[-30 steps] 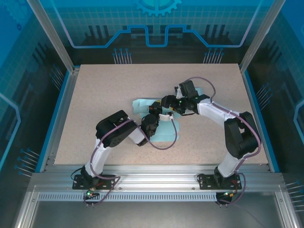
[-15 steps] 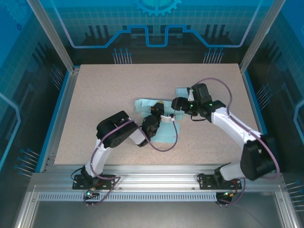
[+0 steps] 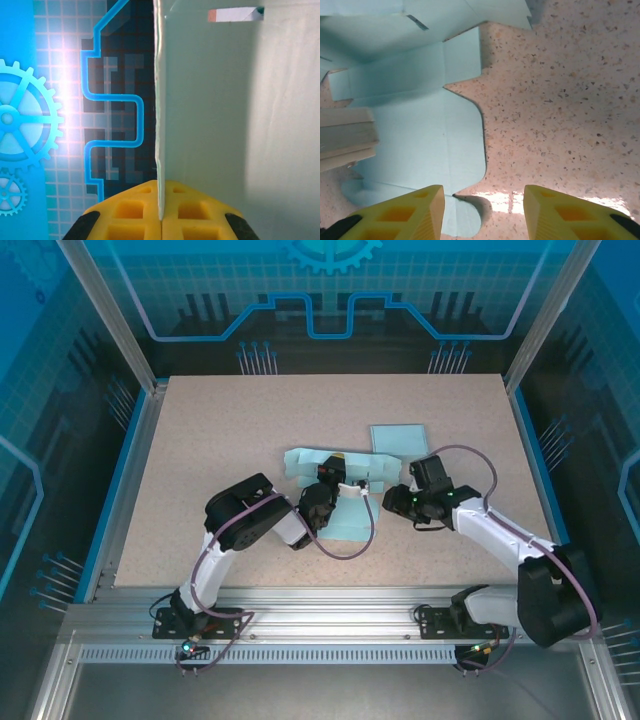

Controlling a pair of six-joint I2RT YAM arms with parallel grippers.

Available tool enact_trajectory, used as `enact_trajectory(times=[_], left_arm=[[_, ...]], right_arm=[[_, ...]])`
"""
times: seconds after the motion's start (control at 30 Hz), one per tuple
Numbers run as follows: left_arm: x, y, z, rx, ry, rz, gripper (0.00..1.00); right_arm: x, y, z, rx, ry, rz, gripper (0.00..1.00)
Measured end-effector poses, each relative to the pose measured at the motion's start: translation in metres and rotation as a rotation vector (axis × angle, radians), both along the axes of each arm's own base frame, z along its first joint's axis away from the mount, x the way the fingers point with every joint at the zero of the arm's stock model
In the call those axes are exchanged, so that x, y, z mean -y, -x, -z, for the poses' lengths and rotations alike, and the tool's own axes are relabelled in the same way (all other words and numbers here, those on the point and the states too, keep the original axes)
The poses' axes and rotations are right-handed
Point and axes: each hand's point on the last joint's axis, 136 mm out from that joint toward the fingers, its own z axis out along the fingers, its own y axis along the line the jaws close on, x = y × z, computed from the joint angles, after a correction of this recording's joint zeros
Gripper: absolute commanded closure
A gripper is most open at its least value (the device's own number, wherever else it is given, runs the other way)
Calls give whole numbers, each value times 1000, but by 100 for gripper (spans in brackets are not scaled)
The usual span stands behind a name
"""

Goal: Fold the paper box

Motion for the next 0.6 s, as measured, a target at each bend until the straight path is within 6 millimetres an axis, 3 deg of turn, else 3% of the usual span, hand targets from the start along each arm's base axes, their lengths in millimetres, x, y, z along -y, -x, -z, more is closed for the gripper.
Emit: enact_trajectory(times=[0.27, 0.6], left_arm=[[0, 0, 0, 3, -4, -1, 100], [2, -2, 0, 7, -8, -1, 100]], right_arm=[[-9, -24, 27, -5, -18, 28, 54], [-17, -48, 42, 38, -35, 30, 53]])
